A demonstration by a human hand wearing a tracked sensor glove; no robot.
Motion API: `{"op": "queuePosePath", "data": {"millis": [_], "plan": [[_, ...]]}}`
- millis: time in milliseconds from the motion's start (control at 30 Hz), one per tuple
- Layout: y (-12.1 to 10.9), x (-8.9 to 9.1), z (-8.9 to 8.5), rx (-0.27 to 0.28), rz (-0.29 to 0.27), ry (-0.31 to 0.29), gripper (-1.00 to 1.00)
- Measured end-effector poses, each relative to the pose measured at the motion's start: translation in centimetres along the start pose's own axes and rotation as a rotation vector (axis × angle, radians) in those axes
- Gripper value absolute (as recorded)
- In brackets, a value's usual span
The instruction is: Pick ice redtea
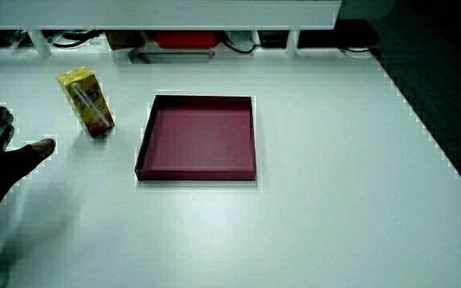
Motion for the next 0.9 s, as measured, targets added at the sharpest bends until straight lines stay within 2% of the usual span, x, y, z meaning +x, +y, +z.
{"op": "queuePosePath", "data": {"millis": [100, 233, 267, 300, 467, 667, 767, 833, 900], "plan": [[0.8, 0.3, -0.4, -0.017, 0.012, -0.055, 0.00], [2.0, -0.6, -0.3, -0.019, 0.022, -0.039, 0.00], [2.3, -0.7, -0.3, -0.019, 0.045, -0.032, 0.00], [2.7, -0.8, -0.3, -0.021, 0.039, -0.025, 0.00], [4.7, -1.2, -0.5, -0.043, 0.082, 0.000, 0.00], [6.6, -0.4, -1.3, -0.054, 0.074, -0.031, 0.00], [7.4, -0.4, -1.5, -0.039, 0.093, -0.032, 0.00], [8.0, -0.5, -1.7, -0.044, 0.089, -0.059, 0.00], [8.4, -0.4, -1.9, -0.037, 0.115, -0.060, 0.00]]}}
